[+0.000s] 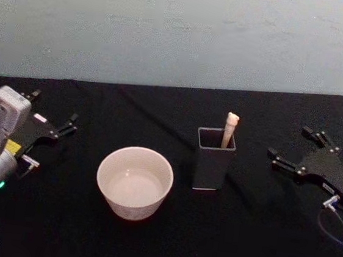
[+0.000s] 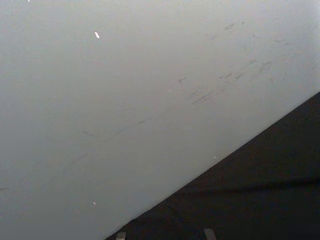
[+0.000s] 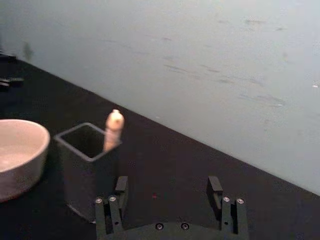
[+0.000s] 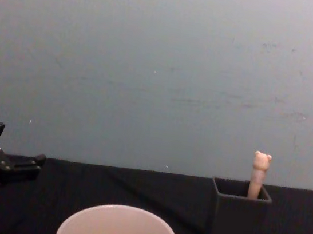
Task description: Pick up the stirring spoon with one hand, stir inside the cup, then place it back in its original position.
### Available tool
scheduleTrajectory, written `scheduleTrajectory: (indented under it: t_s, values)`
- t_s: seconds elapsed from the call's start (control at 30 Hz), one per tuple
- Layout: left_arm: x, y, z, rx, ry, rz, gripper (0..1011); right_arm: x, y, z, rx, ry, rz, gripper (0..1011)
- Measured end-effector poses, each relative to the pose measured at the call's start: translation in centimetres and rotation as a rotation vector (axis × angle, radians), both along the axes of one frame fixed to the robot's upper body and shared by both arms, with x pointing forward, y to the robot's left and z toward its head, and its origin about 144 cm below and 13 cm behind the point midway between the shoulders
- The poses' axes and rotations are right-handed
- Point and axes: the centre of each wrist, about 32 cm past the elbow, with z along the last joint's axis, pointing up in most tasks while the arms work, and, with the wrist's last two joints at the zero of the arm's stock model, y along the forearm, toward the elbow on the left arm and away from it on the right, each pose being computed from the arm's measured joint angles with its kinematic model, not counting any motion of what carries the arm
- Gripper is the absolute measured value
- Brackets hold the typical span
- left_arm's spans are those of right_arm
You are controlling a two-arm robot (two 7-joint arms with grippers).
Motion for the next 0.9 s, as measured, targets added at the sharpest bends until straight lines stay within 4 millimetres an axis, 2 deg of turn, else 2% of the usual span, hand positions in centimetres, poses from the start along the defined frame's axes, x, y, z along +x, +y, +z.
scheduleTrajectory:
  t_s: [0.43,0.9]
  values:
    - [0.0,0.0,0.0,0.000,0.000,0.000,1001,0.4,1.6,0.4,0.046,0.028,0.101,1000]
    - [0.0,0.0,0.0,0.000,0.000,0.000,1001,2.8,4.1,0.6,0.070,0.043,0.156,1000]
